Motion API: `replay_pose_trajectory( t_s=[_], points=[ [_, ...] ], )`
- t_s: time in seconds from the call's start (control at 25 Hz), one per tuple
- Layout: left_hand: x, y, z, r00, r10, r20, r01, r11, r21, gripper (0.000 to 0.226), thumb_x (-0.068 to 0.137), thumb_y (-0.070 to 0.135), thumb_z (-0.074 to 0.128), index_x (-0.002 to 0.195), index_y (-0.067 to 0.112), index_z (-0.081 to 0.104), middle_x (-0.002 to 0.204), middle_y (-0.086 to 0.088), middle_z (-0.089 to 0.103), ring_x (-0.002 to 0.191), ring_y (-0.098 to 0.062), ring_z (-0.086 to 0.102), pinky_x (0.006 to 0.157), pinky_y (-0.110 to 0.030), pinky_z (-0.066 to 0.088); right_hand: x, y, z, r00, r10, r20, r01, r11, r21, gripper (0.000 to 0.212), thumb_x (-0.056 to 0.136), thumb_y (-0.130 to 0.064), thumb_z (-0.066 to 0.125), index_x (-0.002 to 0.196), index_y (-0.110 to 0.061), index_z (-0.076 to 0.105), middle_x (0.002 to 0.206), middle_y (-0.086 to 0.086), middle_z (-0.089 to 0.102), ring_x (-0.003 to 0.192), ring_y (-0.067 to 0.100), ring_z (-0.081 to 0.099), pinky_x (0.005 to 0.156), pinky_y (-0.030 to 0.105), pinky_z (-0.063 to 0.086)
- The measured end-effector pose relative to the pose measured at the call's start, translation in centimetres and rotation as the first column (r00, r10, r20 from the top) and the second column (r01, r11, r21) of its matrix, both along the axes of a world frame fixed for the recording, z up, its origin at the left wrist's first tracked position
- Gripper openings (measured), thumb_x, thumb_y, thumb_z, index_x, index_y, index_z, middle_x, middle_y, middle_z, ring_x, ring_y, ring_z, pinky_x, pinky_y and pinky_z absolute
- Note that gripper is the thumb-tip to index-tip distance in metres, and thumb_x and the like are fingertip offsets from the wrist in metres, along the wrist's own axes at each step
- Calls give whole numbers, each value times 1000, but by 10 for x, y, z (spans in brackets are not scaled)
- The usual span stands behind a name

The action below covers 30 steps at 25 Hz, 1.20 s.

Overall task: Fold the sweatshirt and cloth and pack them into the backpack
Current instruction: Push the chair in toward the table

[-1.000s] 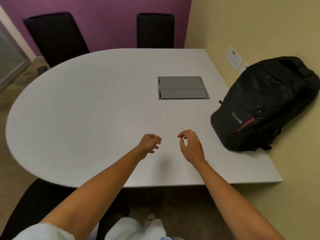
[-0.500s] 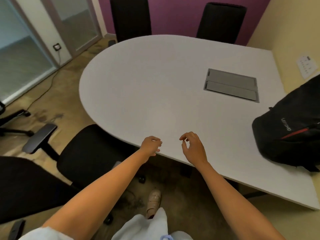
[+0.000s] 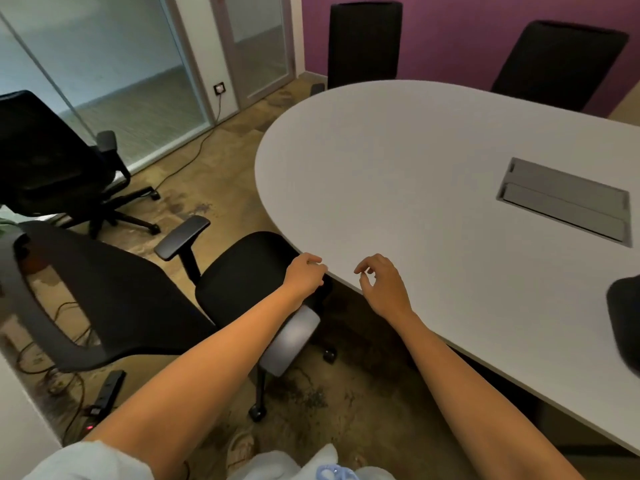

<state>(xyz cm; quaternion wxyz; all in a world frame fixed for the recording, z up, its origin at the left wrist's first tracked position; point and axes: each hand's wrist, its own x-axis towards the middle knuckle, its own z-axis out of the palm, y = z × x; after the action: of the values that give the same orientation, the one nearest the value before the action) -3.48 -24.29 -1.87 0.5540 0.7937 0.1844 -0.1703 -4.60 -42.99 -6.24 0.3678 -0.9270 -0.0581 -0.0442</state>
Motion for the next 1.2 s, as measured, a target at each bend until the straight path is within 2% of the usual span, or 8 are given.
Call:
replay_pose_trajectory(
  t_s=[0.2, 0.36, 0.68, 0.8, 0.88, 1.0, 1.12, 1.2],
  points=[
    [15, 60, 19, 992, -31, 121, 32, 999, -7, 30, 96, 16, 58, 126, 16, 57, 109, -5, 65, 95, -20, 68, 69, -24, 51, 15, 75, 7, 1000, -12, 0, 12, 999, 51, 16, 92, -13, 56, 92, -27, 64, 101, -12, 58, 92, 4, 54, 81, 16, 44],
    [30, 132, 27, 979, -74, 191, 67, 997, 39, 28, 93, 17, 59, 121, 17, 60, 111, -4, 66, 97, -21, 67, 82, -29, 55, 28, 174, 21, 996, -70, -52, 78, 979, 188, 17, 89, -11, 58, 88, -27, 65, 99, -8, 63, 96, 10, 55, 84, 25, 47],
    [70, 307, 52, 963, -146, 228, 91, 968, 235, 8, 87, 19, 62, 80, 18, 66, 91, -3, 70, 90, -23, 67, 89, -46, 57, 28, 348, 53, 996, -7, -92, 35, 950, 310, 12, 89, -16, 64, 95, -22, 73, 99, -8, 67, 92, 4, 58, 80, 19, 46],
    [73, 375, 54, 965, -132, 228, 51, 943, 329, 11, 90, 23, 64, 81, 18, 68, 91, -3, 70, 96, -25, 67, 89, -44, 57, 20, 391, 66, 984, 56, -169, -2, 953, 303, 14, 91, -21, 65, 101, -21, 73, 102, -7, 68, 94, 7, 61, 85, 24, 49],
    [66, 411, 51, 950, -246, 191, 143, 890, 434, 10, 92, 28, 65, 94, 19, 70, 99, 0, 69, 98, -21, 65, 87, -38, 55, 15, 416, 76, 968, 133, -211, -70, 957, 282, 15, 92, -23, 64, 104, -20, 73, 103, -8, 68, 96, 9, 62, 86, 26, 50],
    [42, 453, 47, 869, -485, 104, 352, 751, 559, 17, 95, 31, 65, 107, 20, 69, 102, 3, 68, 95, -16, 65, 77, -29, 48, 1, 446, 90, 923, 282, -262, -230, 950, 211, 24, 93, -31, 65, 114, -18, 70, 108, -8, 66, 101, 11, 61, 86, 28, 48],
    [14, 483, 54, 735, -638, 227, 445, 708, 549, 14, 97, 35, 62, 104, 25, 69, 98, 10, 68, 93, -8, 66, 81, -33, 54, -15, 469, 103, 841, 449, -302, -420, 894, 157, 51, 91, -47, 66, 129, -14, 61, 116, -1, 66, 101, 12, 62, 82, 25, 48],
    [-4, 499, 62, 584, -754, 300, 561, 642, 523, 23, 98, 46, 57, 107, 27, 67, 103, 13, 67, 97, -6, 64, 85, -30, 53, -23, 485, 100, 759, 559, -334, -515, 829, 217, 73, 82, -63, 68, 140, -20, 50, 114, -6, 63, 99, 4, 59, 81, 18, 47]
  ],
)
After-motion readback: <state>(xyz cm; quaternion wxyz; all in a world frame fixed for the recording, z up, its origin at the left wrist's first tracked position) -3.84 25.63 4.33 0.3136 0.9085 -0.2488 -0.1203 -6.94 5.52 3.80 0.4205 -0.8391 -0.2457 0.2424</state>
